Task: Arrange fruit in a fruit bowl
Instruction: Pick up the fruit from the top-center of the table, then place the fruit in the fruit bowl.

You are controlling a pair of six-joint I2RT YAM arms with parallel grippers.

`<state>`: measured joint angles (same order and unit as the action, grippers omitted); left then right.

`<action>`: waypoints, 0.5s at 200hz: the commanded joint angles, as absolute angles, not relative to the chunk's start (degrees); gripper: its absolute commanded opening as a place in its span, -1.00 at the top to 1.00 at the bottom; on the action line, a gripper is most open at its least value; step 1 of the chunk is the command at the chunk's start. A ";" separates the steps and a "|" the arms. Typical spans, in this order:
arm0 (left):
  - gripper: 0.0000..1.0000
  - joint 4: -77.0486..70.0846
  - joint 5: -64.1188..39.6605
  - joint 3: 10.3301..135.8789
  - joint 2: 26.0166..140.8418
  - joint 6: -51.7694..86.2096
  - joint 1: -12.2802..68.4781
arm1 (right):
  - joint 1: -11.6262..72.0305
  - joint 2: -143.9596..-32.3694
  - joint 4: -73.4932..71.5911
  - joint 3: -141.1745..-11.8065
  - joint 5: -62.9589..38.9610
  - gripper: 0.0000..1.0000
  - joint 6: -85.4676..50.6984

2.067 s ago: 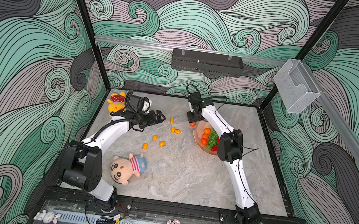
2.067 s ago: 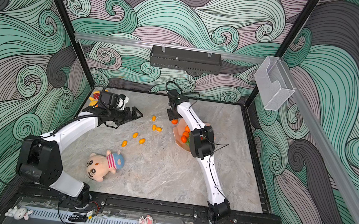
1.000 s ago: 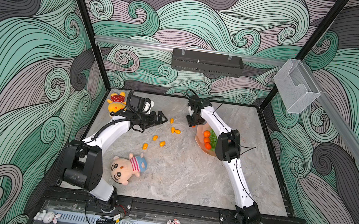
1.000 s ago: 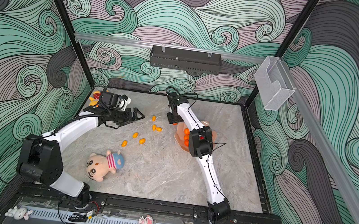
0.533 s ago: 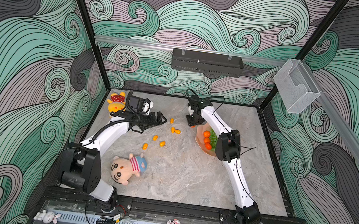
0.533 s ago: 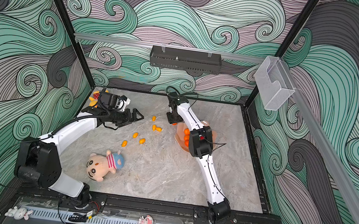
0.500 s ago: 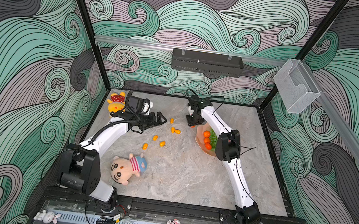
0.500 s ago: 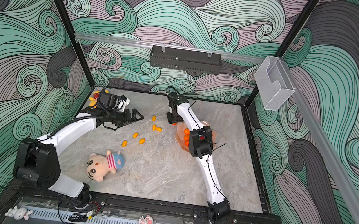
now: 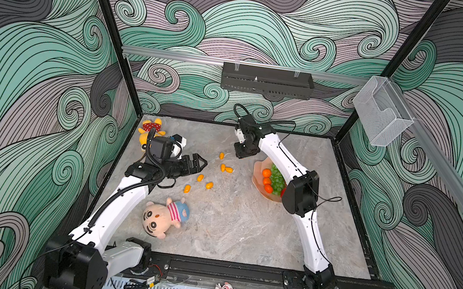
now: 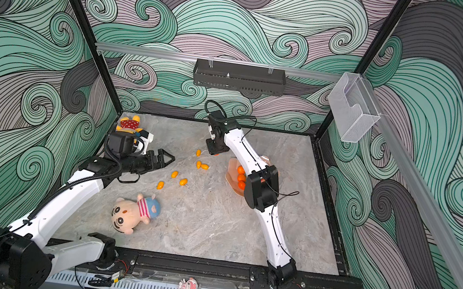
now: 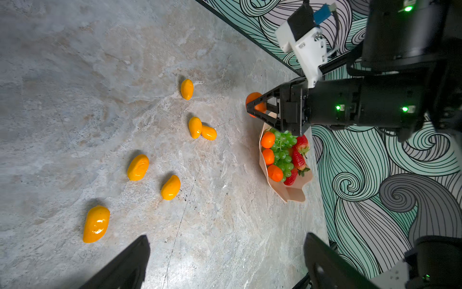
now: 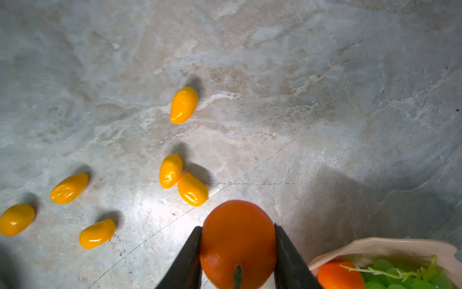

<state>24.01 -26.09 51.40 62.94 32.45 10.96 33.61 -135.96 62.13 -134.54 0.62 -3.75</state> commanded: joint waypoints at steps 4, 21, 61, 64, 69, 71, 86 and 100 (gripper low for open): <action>-0.97 23.33 -25.33 49.39 59.96 34.78 11.20 | 34.31 -129.81 59.60 -127.65 0.15 0.21 -5.07; -0.97 22.53 -25.41 47.82 58.61 35.62 11.72 | 34.39 -125.23 56.89 -121.07 -0.37 0.22 -6.14; -0.97 19.15 -24.74 45.35 57.56 37.13 15.56 | 34.43 -113.82 50.92 -104.91 -0.61 0.22 -8.47; -0.97 18.92 -24.49 45.32 57.64 37.17 15.95 | 34.34 -112.98 50.44 -103.71 -0.57 0.22 -8.64; -0.97 18.50 -24.07 45.25 57.80 37.26 16.74 | 34.28 -111.78 49.95 -101.95 -0.59 0.22 -8.97; -0.97 18.36 -23.86 45.26 57.89 37.33 17.11 | 34.28 -111.40 49.82 -101.29 -0.61 0.22 -9.10; -0.97 17.24 -22.55 45.09 58.68 37.60 19.79 | 34.27 -107.72 48.30 -96.44 -0.92 0.22 -9.79; -0.97 16.00 -21.20 45.16 59.80 38.05 22.29 | 33.94 -105.03 47.23 -92.73 -1.05 0.22 -10.41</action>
<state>19.68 -24.14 45.08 58.43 36.77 18.85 34.20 -109.93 50.98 -97.82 -0.45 -8.21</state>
